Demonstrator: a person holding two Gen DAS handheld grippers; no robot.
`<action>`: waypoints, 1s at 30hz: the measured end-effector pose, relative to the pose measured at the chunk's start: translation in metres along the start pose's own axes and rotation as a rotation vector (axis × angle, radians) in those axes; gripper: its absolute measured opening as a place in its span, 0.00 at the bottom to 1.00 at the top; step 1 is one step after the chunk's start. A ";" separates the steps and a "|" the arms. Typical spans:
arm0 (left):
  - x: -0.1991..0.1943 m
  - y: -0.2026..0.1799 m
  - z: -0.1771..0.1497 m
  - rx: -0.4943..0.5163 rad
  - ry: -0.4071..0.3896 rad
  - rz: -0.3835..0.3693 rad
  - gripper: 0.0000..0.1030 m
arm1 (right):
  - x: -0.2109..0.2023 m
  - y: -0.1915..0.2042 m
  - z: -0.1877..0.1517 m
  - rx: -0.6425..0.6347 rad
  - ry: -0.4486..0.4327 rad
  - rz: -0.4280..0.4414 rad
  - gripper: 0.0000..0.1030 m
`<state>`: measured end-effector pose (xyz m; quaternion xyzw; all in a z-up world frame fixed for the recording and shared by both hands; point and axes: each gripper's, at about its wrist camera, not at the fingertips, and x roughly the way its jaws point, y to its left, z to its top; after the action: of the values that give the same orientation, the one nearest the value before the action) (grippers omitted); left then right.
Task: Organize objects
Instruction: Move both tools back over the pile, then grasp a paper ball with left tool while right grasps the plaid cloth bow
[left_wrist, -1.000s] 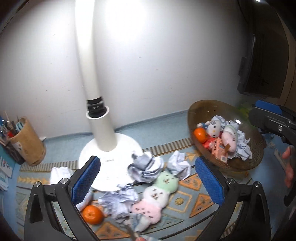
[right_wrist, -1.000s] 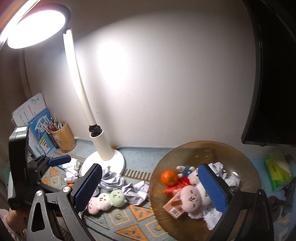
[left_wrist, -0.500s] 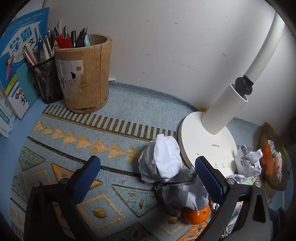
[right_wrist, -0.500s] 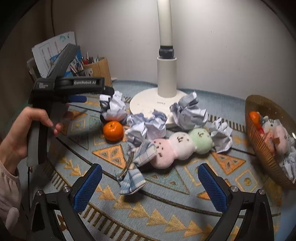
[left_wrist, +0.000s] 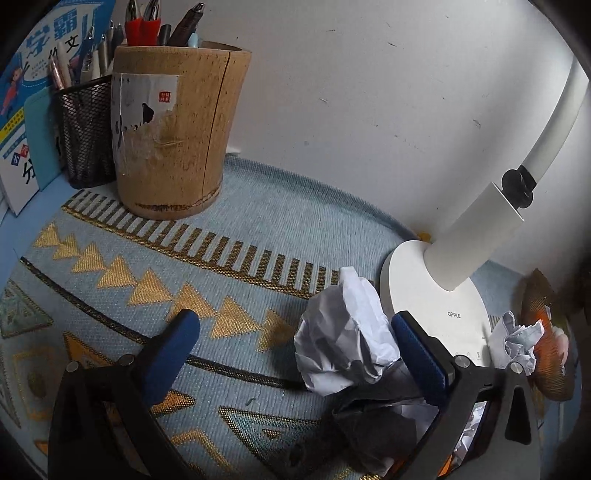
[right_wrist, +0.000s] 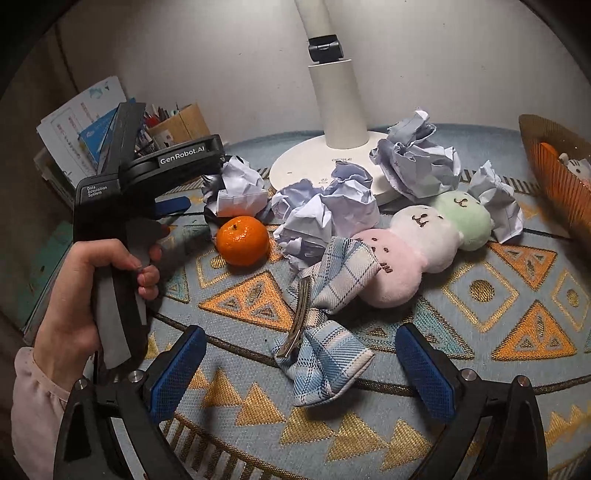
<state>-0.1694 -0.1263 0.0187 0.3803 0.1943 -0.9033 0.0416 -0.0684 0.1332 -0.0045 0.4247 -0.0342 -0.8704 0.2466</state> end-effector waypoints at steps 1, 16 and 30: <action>0.000 0.000 -0.001 -0.001 0.000 0.000 1.00 | -0.001 -0.002 0.000 0.009 -0.006 -0.004 0.94; -0.025 -0.011 -0.014 0.036 -0.140 -0.079 0.37 | -0.035 0.016 -0.010 -0.071 -0.177 0.044 0.16; -0.039 -0.018 -0.030 0.041 -0.207 -0.044 0.37 | -0.042 0.000 -0.010 0.009 -0.183 0.083 0.16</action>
<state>-0.1258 -0.1015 0.0332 0.2814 0.1788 -0.9422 0.0338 -0.0389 0.1539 0.0196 0.3426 -0.0782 -0.8945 0.2765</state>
